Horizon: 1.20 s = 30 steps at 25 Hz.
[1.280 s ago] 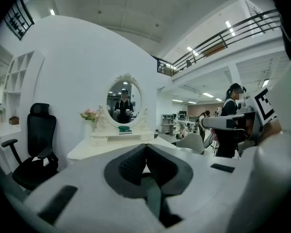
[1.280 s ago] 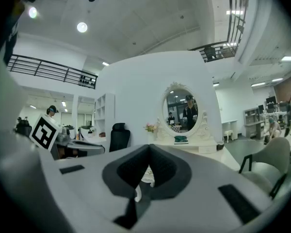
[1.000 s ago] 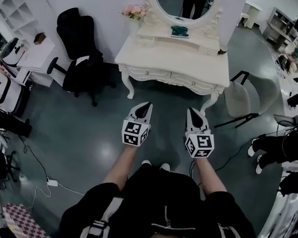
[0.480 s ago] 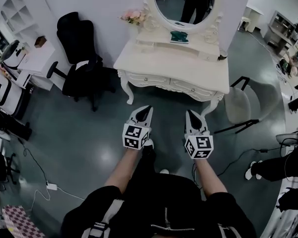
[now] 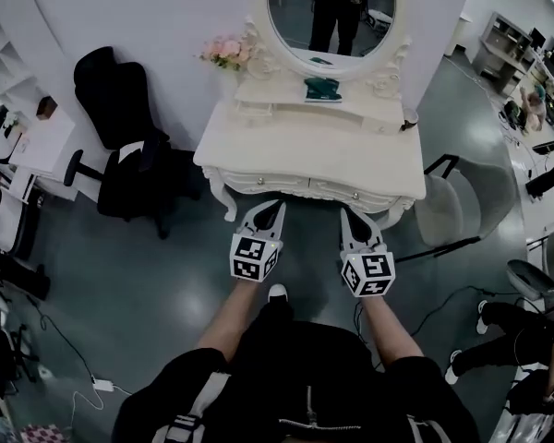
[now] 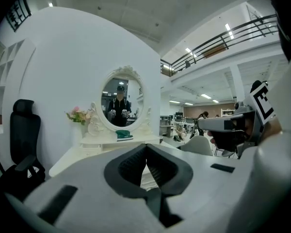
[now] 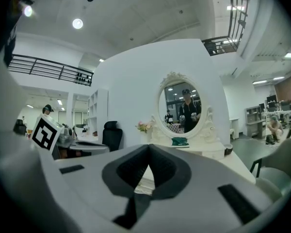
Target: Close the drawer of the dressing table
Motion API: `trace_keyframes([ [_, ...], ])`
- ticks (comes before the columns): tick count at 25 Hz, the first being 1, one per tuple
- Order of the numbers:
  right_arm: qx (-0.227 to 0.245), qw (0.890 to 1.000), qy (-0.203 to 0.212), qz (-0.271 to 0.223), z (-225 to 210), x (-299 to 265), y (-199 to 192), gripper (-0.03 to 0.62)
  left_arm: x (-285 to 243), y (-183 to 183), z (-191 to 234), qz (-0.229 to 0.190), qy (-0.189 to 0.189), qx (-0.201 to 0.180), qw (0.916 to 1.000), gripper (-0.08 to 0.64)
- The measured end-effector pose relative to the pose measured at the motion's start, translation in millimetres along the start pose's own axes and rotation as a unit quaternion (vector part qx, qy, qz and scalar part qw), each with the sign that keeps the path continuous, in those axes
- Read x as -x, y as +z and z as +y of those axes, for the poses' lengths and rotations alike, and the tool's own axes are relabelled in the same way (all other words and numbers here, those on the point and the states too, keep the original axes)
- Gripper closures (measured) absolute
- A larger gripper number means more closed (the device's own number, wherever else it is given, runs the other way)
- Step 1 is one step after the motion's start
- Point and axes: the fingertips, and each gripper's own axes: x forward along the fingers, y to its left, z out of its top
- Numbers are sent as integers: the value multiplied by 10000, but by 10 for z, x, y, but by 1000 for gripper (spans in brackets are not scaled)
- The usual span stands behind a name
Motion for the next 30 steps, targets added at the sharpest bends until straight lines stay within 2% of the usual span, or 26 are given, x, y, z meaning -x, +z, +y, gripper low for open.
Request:
trace_keyframes([
  [8,-66,9991,-386,-146,-139,-1012,175,592,-761,231,861,-11,-403,-241,9989,557],
  [17,-116,9981,-598,-51,-344,-1654,177,591,-1304,205,1310,130,-585,-111,9981,557],
  [24,-152,9982,-582,-15,-651,-2247,136,592,-1803,196,1684,203,-463,-81,9987,557],
  [30,-129,9986,-514,11,-1123,-2855,219,592,-2419,345,1932,225,-344,-90,9991,557],
])
